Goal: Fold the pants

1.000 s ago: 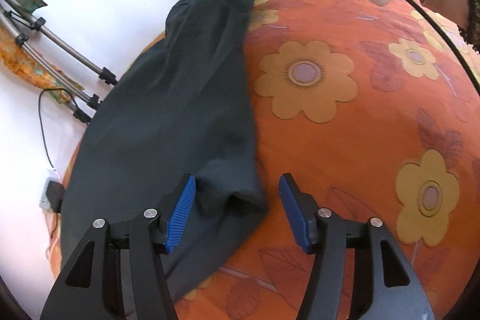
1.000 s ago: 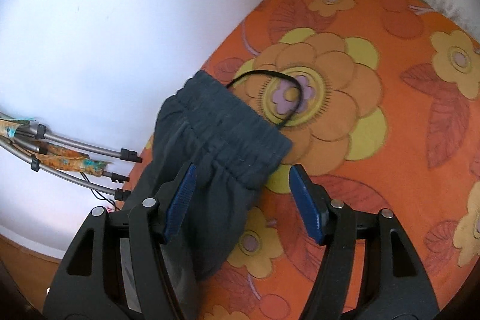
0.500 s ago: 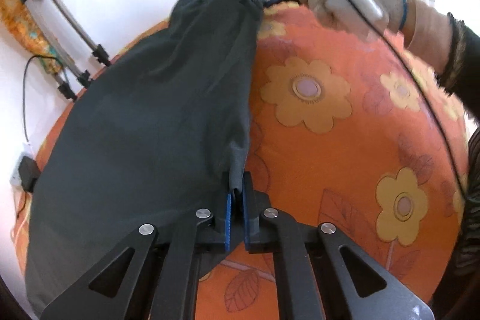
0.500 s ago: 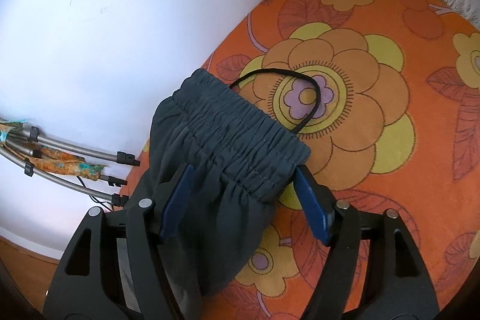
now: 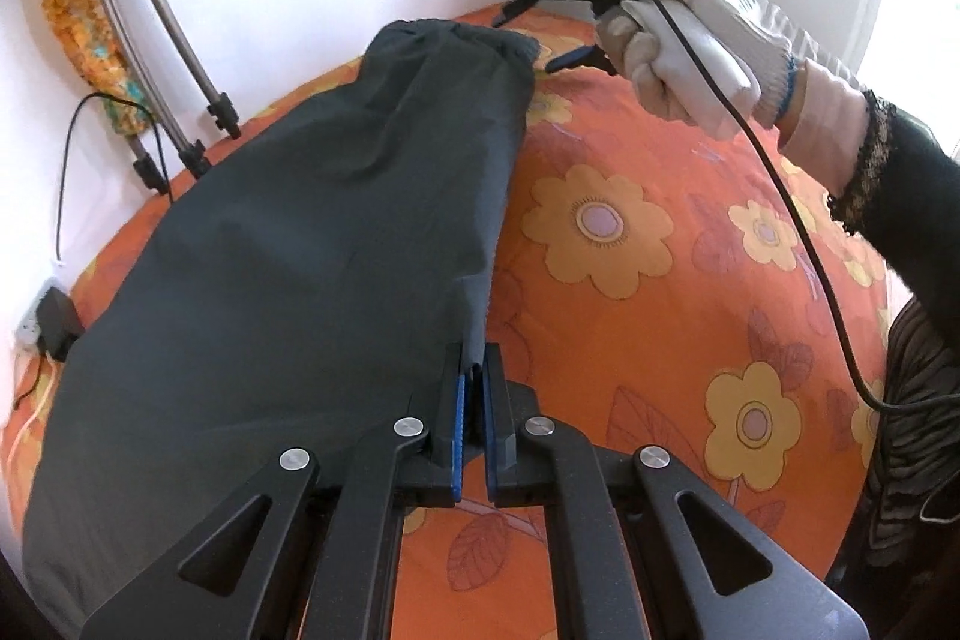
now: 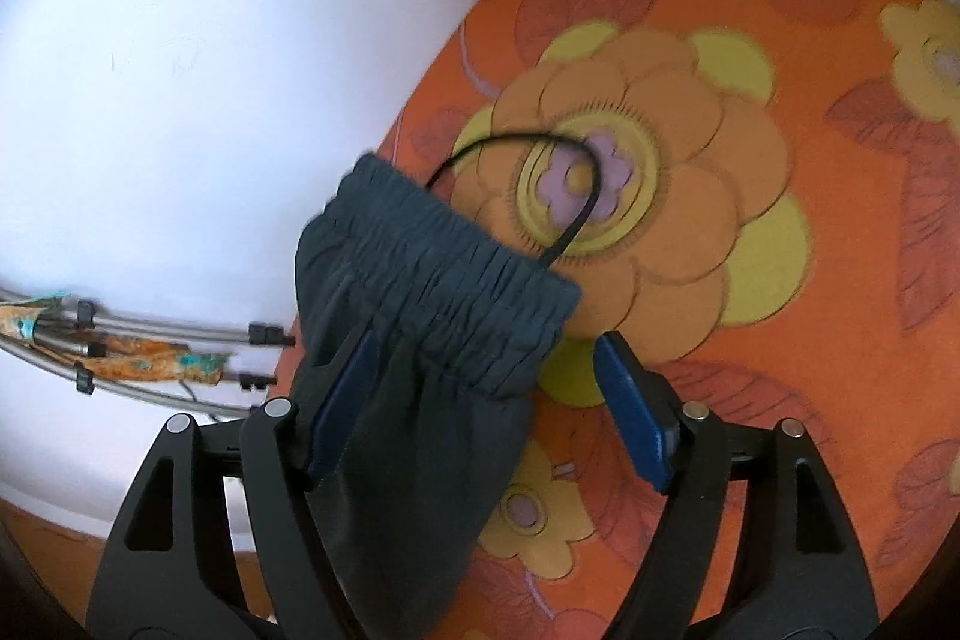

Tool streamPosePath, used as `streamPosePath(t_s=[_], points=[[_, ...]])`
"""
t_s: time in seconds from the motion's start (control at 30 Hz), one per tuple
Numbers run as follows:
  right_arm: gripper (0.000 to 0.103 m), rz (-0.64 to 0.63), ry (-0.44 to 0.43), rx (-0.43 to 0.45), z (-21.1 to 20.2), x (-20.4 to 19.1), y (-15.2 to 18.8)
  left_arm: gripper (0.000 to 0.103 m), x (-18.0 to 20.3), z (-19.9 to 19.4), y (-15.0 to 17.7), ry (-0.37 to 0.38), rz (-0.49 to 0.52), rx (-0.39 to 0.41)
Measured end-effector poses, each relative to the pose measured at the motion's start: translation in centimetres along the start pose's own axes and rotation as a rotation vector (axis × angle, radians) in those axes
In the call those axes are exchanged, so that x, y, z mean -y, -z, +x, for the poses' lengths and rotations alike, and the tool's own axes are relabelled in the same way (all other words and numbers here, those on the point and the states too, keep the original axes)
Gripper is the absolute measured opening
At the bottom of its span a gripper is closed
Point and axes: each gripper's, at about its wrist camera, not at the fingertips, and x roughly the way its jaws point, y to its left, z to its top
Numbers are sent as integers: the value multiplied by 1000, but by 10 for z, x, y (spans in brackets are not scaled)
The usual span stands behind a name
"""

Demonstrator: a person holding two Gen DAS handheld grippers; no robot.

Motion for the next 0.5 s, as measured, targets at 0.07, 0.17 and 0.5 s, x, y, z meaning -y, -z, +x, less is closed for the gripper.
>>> streamPosePath(t_s=[0.07,0.17,0.5], points=[[79,-36,17,9,4,-7,2,3,0,1,1,5,0,-2],[71,-102,53,33,14,-19,7,3,2,1,2,7,9,-5],[28,-364,71,119,-11,-53,25,3,6,-20,7,-2,41,12]])
